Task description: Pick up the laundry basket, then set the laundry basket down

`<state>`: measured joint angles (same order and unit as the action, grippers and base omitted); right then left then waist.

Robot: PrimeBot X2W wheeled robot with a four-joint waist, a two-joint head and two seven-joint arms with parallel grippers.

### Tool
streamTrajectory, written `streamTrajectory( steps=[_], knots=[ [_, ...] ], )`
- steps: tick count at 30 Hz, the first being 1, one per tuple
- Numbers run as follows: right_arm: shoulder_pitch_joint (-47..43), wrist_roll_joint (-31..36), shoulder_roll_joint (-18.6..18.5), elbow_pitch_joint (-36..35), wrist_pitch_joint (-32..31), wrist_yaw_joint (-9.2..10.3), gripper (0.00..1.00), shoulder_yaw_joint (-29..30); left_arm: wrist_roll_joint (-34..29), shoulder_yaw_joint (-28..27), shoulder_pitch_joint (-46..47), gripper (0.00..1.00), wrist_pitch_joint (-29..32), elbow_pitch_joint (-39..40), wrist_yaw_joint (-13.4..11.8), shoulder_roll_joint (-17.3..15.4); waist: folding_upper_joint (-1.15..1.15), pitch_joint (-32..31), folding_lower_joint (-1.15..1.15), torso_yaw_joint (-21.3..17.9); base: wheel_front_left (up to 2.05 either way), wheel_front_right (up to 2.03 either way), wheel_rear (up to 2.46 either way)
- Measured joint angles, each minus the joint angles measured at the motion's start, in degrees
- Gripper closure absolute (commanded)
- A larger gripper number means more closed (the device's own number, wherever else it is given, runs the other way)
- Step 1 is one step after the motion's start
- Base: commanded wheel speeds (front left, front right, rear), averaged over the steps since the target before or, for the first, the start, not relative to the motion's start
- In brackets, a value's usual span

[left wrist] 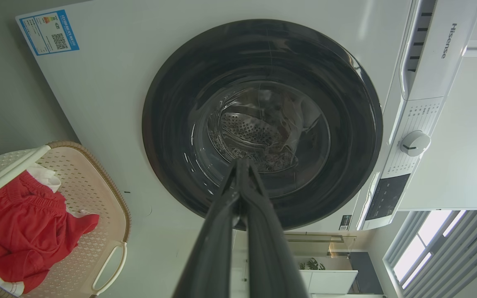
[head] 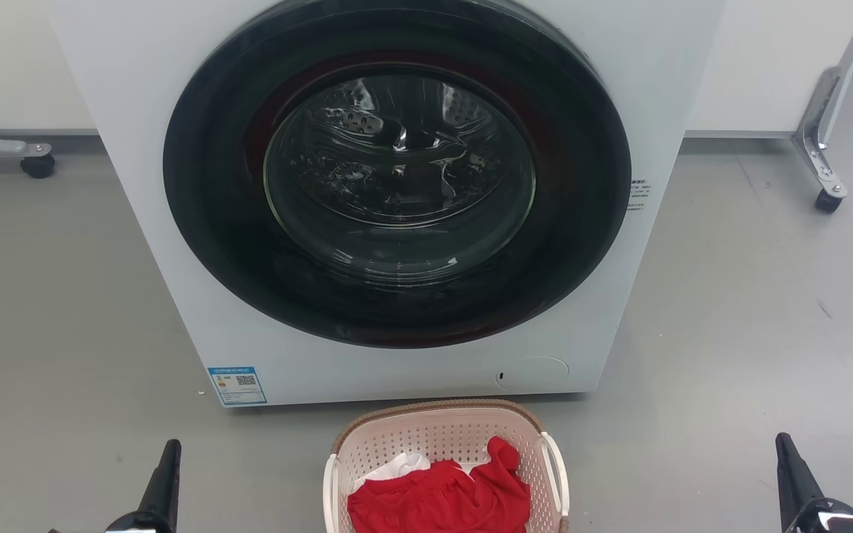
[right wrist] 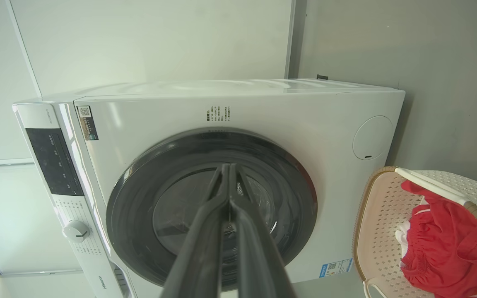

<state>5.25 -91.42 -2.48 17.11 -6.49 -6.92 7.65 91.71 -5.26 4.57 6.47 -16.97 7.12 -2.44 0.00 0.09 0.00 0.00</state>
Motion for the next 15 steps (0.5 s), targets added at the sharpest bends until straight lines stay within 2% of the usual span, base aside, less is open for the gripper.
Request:
streamTrajectory(
  steps=[15],
  knots=[
    [0.0,0.0,0.0,0.0,0.0,0.0,1.0,0.0,0.0,0.0,0.0,1.0,0.0,0.0,0.0,0.0,0.0,0.0,0.0,0.0,0.0,0.0,0.0]
  ],
)
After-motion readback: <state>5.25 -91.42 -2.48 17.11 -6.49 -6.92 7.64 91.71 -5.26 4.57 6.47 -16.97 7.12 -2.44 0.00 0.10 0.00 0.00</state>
